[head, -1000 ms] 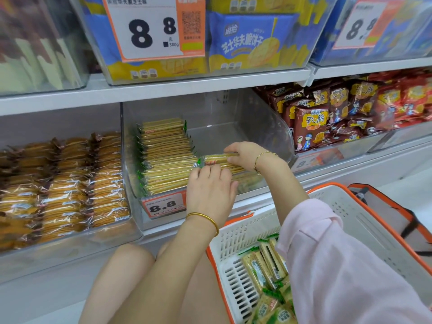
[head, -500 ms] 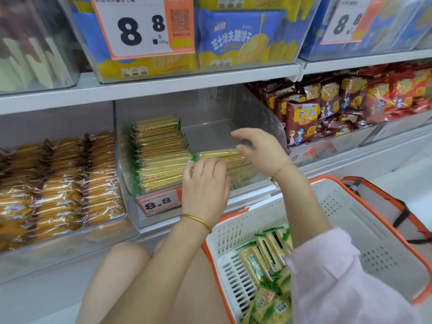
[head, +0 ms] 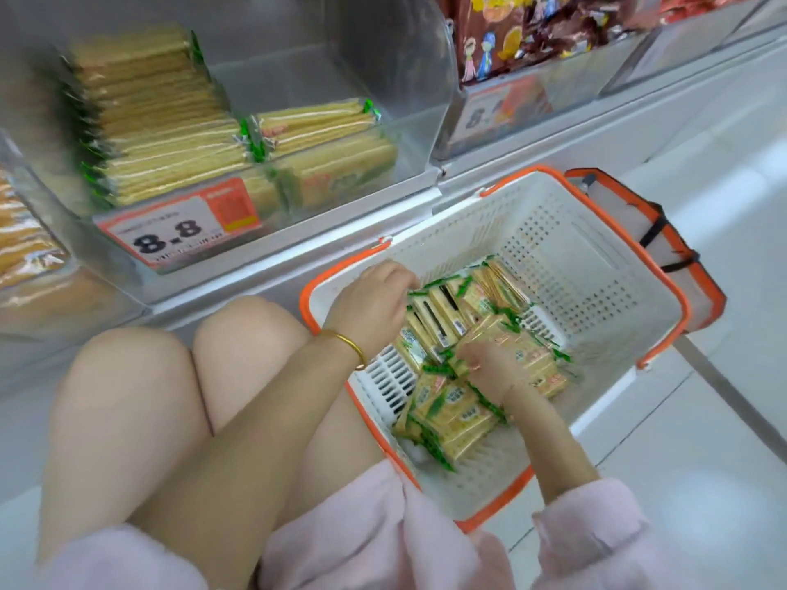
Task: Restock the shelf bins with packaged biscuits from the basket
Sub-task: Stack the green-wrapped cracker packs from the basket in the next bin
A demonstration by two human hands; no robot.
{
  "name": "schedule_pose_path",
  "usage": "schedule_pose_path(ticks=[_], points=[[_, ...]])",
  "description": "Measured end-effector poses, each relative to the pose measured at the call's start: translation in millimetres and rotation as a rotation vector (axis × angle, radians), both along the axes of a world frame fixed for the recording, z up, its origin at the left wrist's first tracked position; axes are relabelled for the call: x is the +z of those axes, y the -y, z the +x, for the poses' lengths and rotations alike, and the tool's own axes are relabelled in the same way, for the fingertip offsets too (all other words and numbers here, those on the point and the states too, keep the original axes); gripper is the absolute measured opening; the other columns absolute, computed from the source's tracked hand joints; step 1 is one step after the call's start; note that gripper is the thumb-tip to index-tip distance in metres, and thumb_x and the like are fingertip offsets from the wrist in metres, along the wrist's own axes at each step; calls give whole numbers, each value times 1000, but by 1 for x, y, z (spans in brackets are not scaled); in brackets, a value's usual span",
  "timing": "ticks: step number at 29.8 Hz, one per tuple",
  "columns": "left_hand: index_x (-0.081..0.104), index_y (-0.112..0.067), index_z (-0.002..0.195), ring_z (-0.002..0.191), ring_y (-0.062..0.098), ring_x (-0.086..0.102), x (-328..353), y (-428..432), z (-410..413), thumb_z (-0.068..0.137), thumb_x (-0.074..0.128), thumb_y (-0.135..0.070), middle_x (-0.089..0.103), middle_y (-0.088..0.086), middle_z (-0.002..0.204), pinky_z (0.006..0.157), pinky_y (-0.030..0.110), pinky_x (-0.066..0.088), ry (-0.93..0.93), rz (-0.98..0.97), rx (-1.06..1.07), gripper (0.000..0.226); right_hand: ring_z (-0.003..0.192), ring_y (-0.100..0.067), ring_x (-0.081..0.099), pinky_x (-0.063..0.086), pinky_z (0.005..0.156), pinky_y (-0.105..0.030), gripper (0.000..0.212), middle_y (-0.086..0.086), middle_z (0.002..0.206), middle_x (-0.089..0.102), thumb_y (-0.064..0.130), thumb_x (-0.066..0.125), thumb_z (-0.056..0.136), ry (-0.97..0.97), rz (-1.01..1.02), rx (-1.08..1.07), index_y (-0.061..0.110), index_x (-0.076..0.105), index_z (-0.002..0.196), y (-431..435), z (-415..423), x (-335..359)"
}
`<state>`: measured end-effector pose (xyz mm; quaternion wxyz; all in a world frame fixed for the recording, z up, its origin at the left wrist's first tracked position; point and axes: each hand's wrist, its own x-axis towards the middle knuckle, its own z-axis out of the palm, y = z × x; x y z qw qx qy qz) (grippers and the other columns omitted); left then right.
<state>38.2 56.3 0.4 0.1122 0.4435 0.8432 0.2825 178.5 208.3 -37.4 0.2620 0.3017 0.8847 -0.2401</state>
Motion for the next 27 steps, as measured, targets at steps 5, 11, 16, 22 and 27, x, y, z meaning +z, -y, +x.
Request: schedule_pose_path(ticks=[5, 11, 16, 22, 27], points=[[57, -14, 118, 112, 22, 50, -7, -1, -5, 92, 40, -6, 51, 5, 125, 90, 40, 44, 89, -107, 74, 32, 133, -30, 33, 46, 98, -44, 73, -7, 147, 33, -10, 51, 81, 352, 76, 663, 25, 33, 143, 27, -16, -36], [59, -14, 115, 107, 23, 52, -10, 0, -5, 92, 38, -5, 51, 6, 120, 89, 39, 45, 132, -141, 85, 32, 122, -31, 41, 44, 94, -46, 47, -10, 141, 33, 3, 58, 84, 396, 172, 886, 18, 45, 127, 34, -17, -44], [58, -15, 115, 98, 14, 51, -9, -1, 0, 94, 42, -10, 53, 4, 118, 89, 25, 41, 283, -149, 65, 27, 94, -25, 57, 52, 73, -37, 43, -6, 112, 56, 5, 59, 76, 213, -60, 611, 23, 44, 113, 18, -7, -43], [45, -16, 130, 110, 24, 56, -12, -3, 4, 94, 49, -39, 50, 6, 131, 94, 36, 47, 581, -311, 89, 43, 109, -18, 52, 50, 91, -37, 59, 1, 120, 48, 25, 76, 73, -246, -324, 150, 19, 40, 119, 20, -7, -21], [33, -12, 140, 102, 19, 52, -8, -5, 4, 88, 61, -27, 50, 9, 127, 81, 29, 45, 569, -461, 24, 61, 107, -9, 50, 46, 89, -17, 57, 1, 116, 49, 21, 77, 73, -551, -396, 29, 16, 41, 118, 38, -23, -4]])
